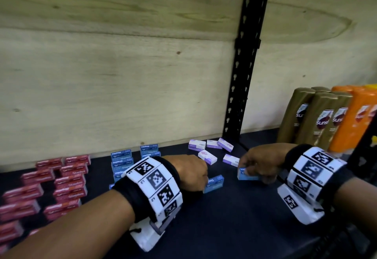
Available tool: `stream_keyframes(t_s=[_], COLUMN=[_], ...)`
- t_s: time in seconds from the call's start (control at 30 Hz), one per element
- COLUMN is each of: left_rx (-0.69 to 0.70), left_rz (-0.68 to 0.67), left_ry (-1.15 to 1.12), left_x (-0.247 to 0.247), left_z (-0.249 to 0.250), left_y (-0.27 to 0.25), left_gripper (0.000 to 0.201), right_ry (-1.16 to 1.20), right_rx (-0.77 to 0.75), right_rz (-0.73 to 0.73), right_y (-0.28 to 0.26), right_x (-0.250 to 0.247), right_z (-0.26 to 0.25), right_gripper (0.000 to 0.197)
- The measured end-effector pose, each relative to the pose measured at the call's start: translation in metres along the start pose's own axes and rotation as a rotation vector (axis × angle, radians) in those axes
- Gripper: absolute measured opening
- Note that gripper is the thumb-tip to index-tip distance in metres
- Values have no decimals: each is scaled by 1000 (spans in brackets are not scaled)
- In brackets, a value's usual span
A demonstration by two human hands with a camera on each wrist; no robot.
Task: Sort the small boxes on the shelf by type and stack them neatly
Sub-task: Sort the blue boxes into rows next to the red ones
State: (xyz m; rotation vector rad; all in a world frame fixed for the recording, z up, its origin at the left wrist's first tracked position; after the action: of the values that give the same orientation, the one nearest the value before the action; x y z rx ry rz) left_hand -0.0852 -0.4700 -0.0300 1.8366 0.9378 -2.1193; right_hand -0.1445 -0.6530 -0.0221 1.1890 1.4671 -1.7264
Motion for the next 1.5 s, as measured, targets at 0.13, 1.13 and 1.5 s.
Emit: stream_keyframes(t_s=[0.13, 1.13, 1.5], left_rx=[4, -178, -270], left_rz=[10, 91, 107], left_ry=[9, -45, -76], left_x=[2, 33, 49], left_z=[3, -95, -99], left_y=[3, -146, -153], left_gripper=[45, 24, 28], right_ry=[27, -4, -71], right_rx=[24, -468, -544], right_rz=[14, 100, 187], right_y=[2, -19, -25], right_x=[1, 15, 19], right_z=[1, -141, -173], right_gripper=[7, 17, 16])
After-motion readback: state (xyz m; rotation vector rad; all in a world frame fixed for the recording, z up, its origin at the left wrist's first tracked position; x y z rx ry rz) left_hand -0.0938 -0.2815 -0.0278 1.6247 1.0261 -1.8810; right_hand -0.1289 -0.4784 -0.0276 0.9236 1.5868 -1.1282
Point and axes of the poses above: each hand's wrist, its own y-axis towards the middle knuckle, its own x-axis out of the palm, z = x × y, the point moved 3 cm from there along y, towards the middle knuckle, and after that the axes turned 2 degrees about z, right-handed, at the moved point
